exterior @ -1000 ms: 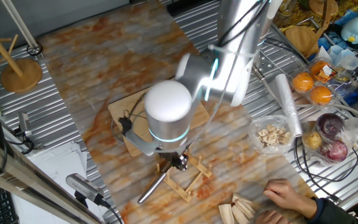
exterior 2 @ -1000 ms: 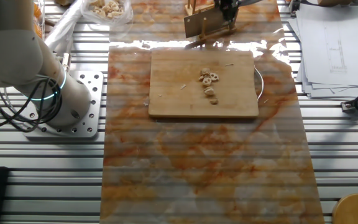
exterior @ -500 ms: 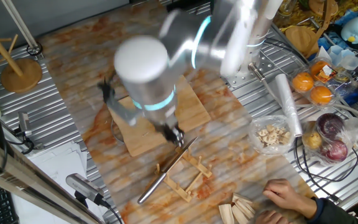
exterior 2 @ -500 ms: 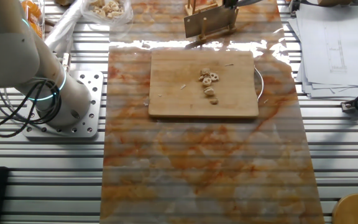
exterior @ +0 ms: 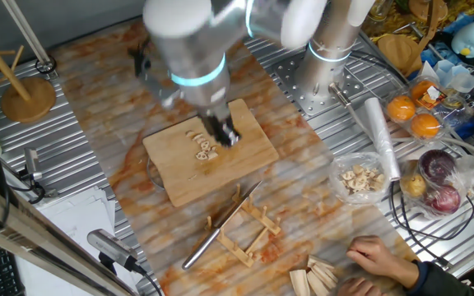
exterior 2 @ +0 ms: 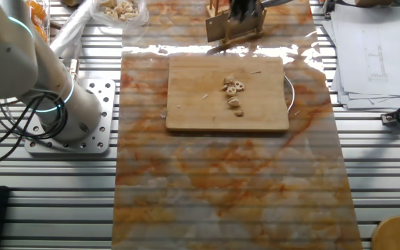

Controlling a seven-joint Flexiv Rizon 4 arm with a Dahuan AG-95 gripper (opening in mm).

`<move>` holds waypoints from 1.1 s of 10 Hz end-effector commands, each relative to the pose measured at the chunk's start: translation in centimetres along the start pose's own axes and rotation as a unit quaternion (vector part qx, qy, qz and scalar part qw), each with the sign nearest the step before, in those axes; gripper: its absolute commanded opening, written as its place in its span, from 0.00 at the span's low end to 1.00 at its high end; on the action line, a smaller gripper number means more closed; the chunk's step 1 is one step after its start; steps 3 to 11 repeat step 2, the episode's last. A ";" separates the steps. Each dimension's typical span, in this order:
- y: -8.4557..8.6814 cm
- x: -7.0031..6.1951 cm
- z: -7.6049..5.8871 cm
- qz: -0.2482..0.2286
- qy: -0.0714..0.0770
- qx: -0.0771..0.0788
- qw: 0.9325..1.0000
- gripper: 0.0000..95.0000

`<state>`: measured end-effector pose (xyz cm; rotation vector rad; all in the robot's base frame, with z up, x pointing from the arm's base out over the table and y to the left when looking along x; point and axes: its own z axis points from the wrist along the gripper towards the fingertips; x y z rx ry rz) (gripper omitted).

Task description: Slice the lotus root

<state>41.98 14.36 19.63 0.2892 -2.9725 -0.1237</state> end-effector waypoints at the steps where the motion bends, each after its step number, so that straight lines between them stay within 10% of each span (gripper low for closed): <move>1: -1.7 2.6 0.3 -0.031 -0.006 0.001 0.999 0.00; 11: -1.7 3.0 0.5 -0.035 -0.009 0.000 0.999 0.00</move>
